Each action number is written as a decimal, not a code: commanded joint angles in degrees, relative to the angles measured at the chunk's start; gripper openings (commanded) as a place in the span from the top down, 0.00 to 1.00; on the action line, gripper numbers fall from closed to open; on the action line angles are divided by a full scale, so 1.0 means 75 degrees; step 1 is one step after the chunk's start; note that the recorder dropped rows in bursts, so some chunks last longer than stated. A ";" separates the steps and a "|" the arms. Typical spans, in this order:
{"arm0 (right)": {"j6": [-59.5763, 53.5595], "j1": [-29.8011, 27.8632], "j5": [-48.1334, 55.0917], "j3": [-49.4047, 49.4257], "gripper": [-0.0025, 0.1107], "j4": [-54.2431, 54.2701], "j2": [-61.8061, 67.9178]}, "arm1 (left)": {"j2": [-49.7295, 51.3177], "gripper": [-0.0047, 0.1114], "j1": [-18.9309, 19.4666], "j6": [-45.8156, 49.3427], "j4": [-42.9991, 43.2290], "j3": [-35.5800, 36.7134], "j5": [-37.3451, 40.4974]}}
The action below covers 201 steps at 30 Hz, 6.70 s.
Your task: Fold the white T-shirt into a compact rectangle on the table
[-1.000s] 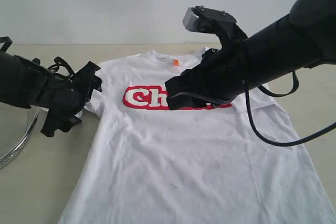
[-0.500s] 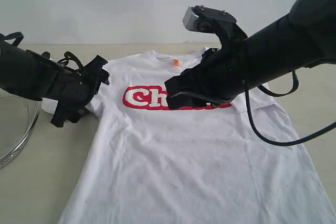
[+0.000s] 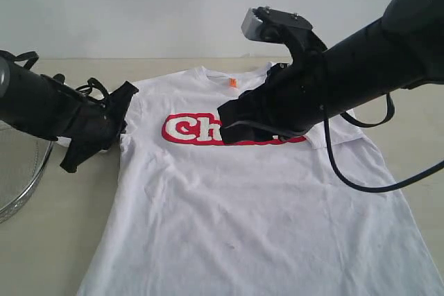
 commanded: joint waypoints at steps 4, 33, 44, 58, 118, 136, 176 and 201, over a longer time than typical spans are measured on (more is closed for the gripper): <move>-0.0018 0.0014 -0.0181 -0.0028 0.68 -0.0005 -0.0027 | -0.0018 0.92 0.0000 0.0149 0.2415 -0.0272 -0.0031; -0.0018 0.0014 -0.0406 -0.0028 0.68 -0.0005 -0.0027 | 0.0601 0.38 0.0000 0.2420 0.5508 -0.0951 0.2989; -0.0018 0.0014 -0.0406 -0.0028 0.68 -0.0005 -0.0027 | 0.0108 0.37 0.0000 0.2149 0.5918 -0.0963 0.3140; -0.0018 0.0014 -0.0406 -0.0028 0.68 -0.0005 -0.0027 | -0.0384 0.37 0.0000 0.1570 0.5519 -0.1033 0.3755; -0.0018 0.0014 -0.0435 -0.0028 0.68 -0.0005 -0.0027 | -0.0423 0.39 0.1316 -0.2820 0.5917 -0.0985 0.4453; -0.0018 0.0014 -0.0487 -0.0028 0.68 -0.0005 -0.0027 | -0.0423 0.39 0.1543 -0.2320 0.5136 -0.0911 0.4280; -0.0018 0.0014 -0.0492 -0.0028 0.68 -0.0005 -0.0027 | -0.0467 0.39 0.2040 -0.2158 0.4660 -0.0899 0.4302; -0.0018 0.0014 -0.0550 -0.0028 0.68 -0.0005 -0.0027 | 0.0279 0.45 0.2040 -0.1786 0.3830 -0.0899 0.3534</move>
